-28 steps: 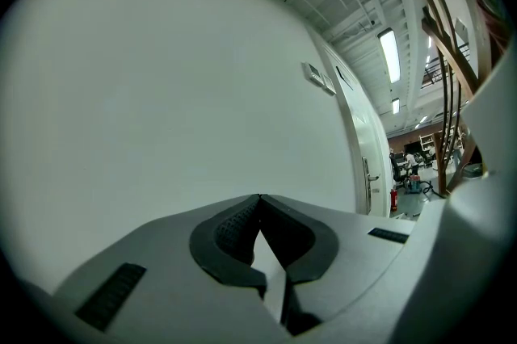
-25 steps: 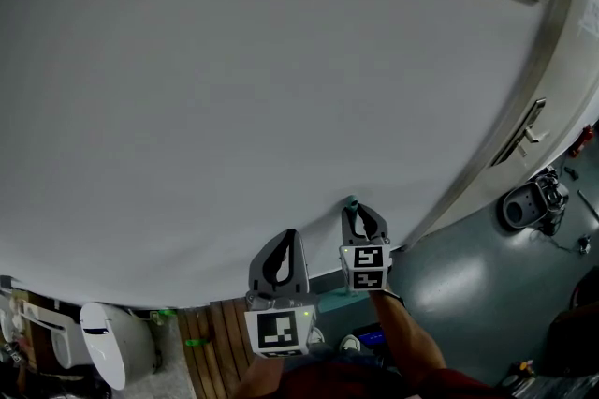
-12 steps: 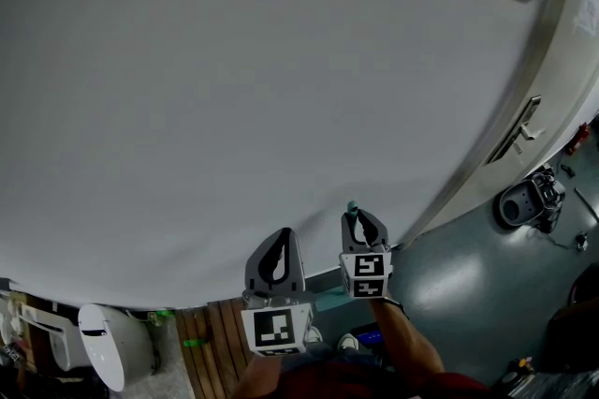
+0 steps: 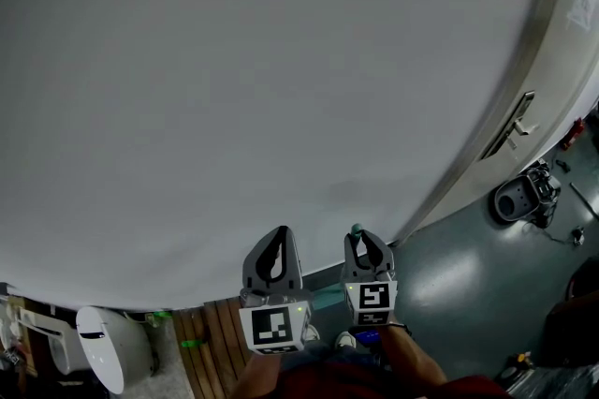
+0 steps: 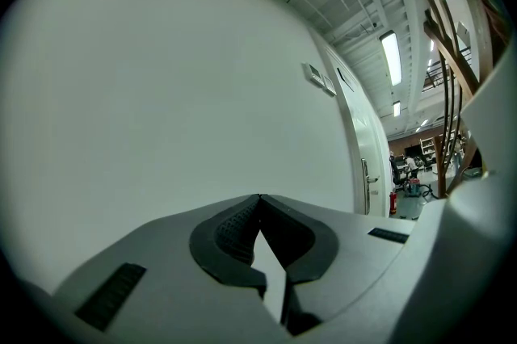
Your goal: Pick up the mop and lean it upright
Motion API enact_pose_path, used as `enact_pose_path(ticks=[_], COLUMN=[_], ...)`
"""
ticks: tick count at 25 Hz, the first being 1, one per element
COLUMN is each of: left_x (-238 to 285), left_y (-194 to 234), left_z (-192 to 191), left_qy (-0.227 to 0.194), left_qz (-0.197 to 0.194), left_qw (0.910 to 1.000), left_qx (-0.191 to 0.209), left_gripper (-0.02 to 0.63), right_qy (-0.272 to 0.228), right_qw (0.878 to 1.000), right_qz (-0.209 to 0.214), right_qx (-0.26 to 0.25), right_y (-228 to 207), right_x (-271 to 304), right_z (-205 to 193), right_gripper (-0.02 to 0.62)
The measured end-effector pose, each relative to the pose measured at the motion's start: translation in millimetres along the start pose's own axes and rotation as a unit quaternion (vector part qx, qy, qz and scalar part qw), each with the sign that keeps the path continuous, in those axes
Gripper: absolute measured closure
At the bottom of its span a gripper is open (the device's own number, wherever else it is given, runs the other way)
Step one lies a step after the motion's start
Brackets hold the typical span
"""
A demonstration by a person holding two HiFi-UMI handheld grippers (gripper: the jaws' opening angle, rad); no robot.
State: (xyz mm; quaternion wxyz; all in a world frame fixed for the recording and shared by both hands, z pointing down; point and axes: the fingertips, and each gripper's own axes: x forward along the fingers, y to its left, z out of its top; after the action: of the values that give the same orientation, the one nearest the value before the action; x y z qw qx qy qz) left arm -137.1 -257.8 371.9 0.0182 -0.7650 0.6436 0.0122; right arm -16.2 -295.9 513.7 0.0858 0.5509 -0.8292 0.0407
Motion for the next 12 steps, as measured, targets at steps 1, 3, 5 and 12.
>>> enact_pose_path(ticks=[1, 3, 5, 12], left_x=[0, 0, 0, 1], left_y=[0, -1, -3, -10], left_z=[0, -1, -1, -1], left_qy=[0.0, -0.001, 0.0, 0.0], left_qz=[0.0, -0.001, -0.003, -0.007], left_qw=[1.0, 1.0, 1.0, 1.0], left_qx=[0.0, 0.0, 0.0, 0.001], left_gripper=[0.592, 0.592, 0.592, 0.592], right_qy=[-0.002, -0.007, -0.011, -0.012], right_qw=[1.0, 1.0, 1.0, 1.0], right_qz=[0.001, 0.003, 0.003, -0.001], right_qx=[0.0, 0.006, 0.01, 0.021], right_y=[0, 2, 1, -3], right_x=[-3, -8, -11, -19], right_z=[0, 1, 2, 1], right_gripper=[0.485, 0.485, 0.485, 0.486])
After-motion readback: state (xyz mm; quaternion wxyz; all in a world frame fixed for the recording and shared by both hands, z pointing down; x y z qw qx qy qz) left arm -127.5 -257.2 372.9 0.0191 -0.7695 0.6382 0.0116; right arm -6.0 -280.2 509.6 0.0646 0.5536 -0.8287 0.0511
